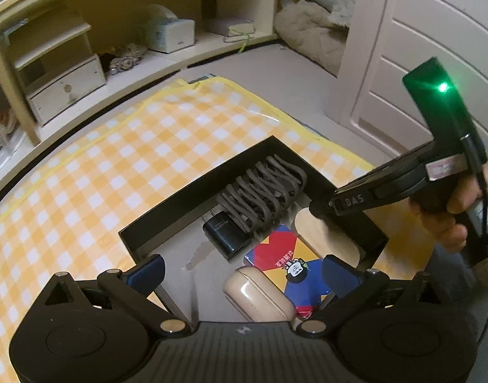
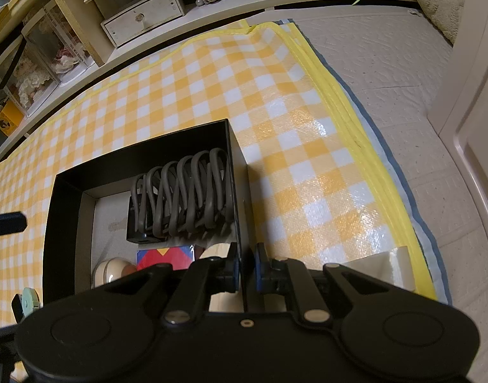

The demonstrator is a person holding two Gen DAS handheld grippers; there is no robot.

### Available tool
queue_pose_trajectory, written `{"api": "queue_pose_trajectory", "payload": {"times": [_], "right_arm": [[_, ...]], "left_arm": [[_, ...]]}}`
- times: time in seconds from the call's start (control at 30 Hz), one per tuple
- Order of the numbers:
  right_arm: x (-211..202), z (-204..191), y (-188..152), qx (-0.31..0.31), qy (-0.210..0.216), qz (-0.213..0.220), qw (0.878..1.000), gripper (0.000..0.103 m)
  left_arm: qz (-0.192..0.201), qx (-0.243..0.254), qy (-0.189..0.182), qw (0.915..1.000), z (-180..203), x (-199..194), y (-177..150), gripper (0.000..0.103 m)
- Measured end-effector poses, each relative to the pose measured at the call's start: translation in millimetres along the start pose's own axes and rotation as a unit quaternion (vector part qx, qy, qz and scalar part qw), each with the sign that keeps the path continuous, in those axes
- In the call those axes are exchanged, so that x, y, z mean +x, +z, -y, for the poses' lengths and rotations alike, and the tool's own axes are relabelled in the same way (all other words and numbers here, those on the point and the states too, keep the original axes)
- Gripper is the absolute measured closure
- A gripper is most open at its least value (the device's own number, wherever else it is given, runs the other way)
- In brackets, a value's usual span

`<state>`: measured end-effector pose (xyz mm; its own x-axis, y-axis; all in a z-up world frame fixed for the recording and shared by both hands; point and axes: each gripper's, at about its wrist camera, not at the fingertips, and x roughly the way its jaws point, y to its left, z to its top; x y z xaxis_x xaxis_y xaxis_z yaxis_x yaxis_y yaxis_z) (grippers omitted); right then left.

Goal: Organize rigid objects
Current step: 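Move the open left gripper from the black box to the smartwatch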

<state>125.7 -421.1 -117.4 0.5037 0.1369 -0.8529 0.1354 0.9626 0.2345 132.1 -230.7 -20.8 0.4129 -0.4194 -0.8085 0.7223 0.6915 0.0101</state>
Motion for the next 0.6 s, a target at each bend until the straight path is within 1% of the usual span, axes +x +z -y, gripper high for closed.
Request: {"api": "queue_pose_trajectory", "payload": {"times": [0.33, 0.5, 0.6], "right_arm": [[0.2, 1.3, -0.1, -0.001, 0.000, 0.000, 1.000, 0.093], [0.2, 2.8, -0.7, -0.001, -0.001, -0.001, 1.000, 0.093], [0.2, 2.8, -0.5, 0.001, 0.000, -0.001, 1.000, 0.093]], "left_arm": [[0.028, -0.036, 0.015, 0.9988, 12.7, -25.1, -11.2, 0.000], [0.042, -0.066, 0.023, 0.9967, 14.1, -35.3, -18.5, 0.000], [0.055, -0.081, 0.035, 0.9946, 15.4, -43.0, -24.1, 0.000]]}}
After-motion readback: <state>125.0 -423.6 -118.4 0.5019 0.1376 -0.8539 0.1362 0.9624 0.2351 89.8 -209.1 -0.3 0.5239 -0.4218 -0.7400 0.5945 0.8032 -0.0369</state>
